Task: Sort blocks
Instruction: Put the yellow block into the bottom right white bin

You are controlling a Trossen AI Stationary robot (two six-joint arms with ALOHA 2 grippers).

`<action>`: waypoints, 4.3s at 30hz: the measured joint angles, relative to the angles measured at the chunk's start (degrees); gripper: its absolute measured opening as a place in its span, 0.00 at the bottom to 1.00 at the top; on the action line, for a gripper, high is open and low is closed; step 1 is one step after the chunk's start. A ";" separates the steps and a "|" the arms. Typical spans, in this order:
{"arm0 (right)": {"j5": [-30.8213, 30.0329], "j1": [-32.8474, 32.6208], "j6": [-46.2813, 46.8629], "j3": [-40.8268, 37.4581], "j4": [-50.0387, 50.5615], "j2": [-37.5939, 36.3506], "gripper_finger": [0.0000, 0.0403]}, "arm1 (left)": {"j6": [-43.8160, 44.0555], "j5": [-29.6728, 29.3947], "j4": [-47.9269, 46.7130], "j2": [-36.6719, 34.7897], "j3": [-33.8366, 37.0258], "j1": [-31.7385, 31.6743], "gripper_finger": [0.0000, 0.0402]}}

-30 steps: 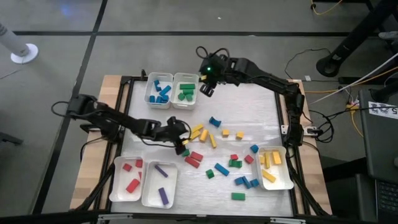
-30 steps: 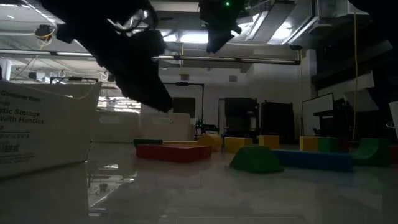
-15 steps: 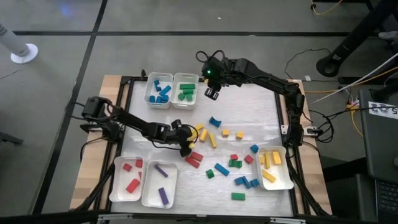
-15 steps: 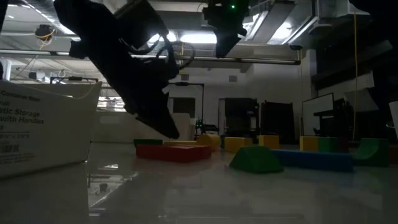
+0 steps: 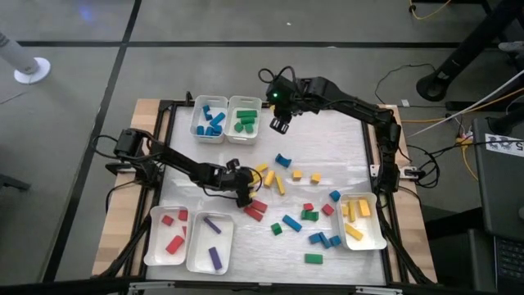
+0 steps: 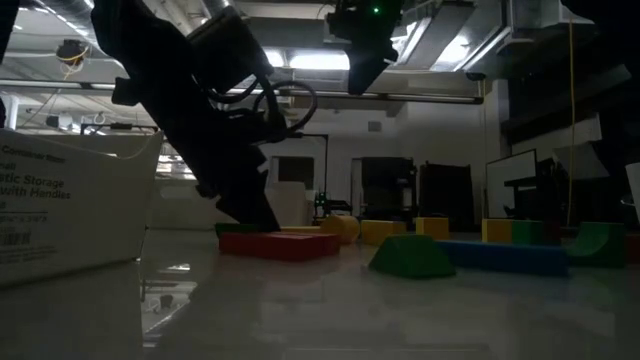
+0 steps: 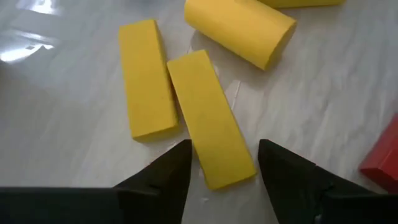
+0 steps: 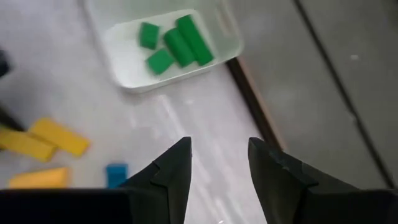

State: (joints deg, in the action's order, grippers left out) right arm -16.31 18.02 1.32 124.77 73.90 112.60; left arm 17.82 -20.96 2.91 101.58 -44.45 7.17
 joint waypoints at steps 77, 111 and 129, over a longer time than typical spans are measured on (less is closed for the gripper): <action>4.52 -31.54 54.37 -82.66 -81.48 -33.66 0.68 | -25.67 -1.25 14.64 -9.84 0.20 8.18 0.22; 10.49 -31.04 55.34 -82.62 -90.40 -29.29 0.15 | -28.60 -1.03 20.38 -9.84 0.20 8.12 0.37; 27.05 -31.16 51.95 -75.59 -47.33 -42.75 0.15 | -24.52 -1.47 19.63 -9.84 0.16 8.74 0.49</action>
State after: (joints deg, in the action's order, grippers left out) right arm 10.74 -13.14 53.28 49.18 26.57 69.85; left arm -6.70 -22.44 22.55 91.74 -44.29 15.90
